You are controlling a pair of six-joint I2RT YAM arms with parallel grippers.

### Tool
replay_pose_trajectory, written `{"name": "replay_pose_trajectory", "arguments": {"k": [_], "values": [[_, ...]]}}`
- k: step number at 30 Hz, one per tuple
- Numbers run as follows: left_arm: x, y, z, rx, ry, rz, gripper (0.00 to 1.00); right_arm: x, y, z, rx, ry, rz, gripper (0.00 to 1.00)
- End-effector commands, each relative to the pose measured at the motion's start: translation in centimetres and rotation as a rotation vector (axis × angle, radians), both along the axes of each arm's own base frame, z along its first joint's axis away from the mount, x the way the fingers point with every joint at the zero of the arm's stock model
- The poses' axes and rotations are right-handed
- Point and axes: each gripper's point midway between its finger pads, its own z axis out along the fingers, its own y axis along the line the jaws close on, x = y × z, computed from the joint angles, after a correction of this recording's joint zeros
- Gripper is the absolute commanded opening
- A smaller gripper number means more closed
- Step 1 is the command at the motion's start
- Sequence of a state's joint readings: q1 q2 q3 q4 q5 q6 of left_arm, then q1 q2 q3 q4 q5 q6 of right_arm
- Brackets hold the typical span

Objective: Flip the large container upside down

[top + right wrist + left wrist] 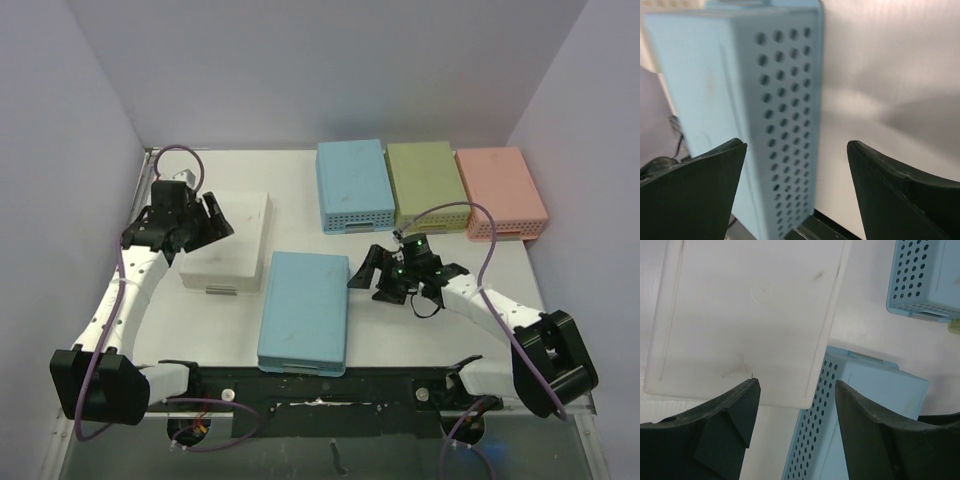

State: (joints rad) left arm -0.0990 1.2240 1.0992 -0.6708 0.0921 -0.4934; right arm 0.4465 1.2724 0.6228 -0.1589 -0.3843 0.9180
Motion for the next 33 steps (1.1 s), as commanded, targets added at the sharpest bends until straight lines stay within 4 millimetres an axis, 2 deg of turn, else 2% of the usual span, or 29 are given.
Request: {"name": "replay_pose_trajectory", "arguments": {"k": [1,4,7,11,14,18,21,22,24,27,30,33], "values": [[0.5,-1.1,1.5,-0.026,-0.068,-0.037,0.61,-3.0,-1.7,-1.6,-0.149,0.048,0.061,0.89],[0.2,-1.7,1.2,-0.039,-0.06,-0.066,0.61,-4.4,0.9,-0.5,-0.1,0.015,0.143,0.95],[0.1,-2.3,1.0,-0.042,-0.056,-0.08,0.6,-6.2,4.2,0.3,-0.056,-0.014,0.235,0.96],[0.0,-2.1,1.2,-0.032,-0.064,-0.065,0.6,-6.7,8.3,1.2,0.041,-0.038,0.323,0.96],[-0.2,-1.7,1.7,-0.014,-0.066,-0.06,0.6,-4.7,10.8,2.1,0.069,-0.063,0.355,0.95],[-0.8,-1.2,2.0,0.006,-0.061,-0.052,0.61,0.2,13.8,3.9,0.053,-0.132,0.372,0.95],[-1.2,-1.1,1.9,0.009,-0.054,-0.052,0.6,3.0,15.4,4.4,0.068,-0.145,0.387,0.95],[-1.3,-1.0,1.8,0.011,-0.049,-0.053,0.6,3.7,15.6,4.1,0.052,-0.139,0.39,0.95],[-1.5,-1.1,1.7,0.013,-0.043,-0.059,0.61,4.8,15.6,4.7,0.015,-0.158,0.383,0.95],[-1.9,-1.4,1.5,0.004,-0.03,-0.074,0.61,5.2,14.4,5.8,-0.051,-0.204,0.357,0.96],[-2.9,-1.9,0.7,-0.021,-0.001,-0.088,0.6,4.6,11.7,5.4,-0.133,-0.207,0.308,0.97],[-4.2,-1.6,-0.1,0.007,0.045,-0.069,0.6,3.2,8.8,4.4,-0.211,-0.189,0.26,0.97]]}}
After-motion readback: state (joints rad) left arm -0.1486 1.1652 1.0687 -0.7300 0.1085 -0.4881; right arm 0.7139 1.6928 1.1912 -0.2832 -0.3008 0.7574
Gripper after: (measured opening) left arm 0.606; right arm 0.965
